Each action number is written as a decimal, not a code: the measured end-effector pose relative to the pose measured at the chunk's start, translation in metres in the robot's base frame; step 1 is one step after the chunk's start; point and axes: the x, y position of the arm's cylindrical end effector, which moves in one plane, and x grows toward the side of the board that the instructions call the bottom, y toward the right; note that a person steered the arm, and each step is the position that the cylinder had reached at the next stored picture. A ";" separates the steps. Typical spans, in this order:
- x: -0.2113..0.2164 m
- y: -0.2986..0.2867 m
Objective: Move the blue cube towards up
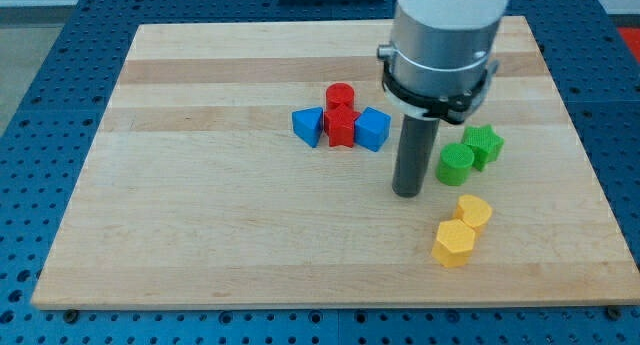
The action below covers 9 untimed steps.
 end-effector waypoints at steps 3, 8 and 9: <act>-0.051 -0.018; -0.116 -0.036; -0.137 -0.036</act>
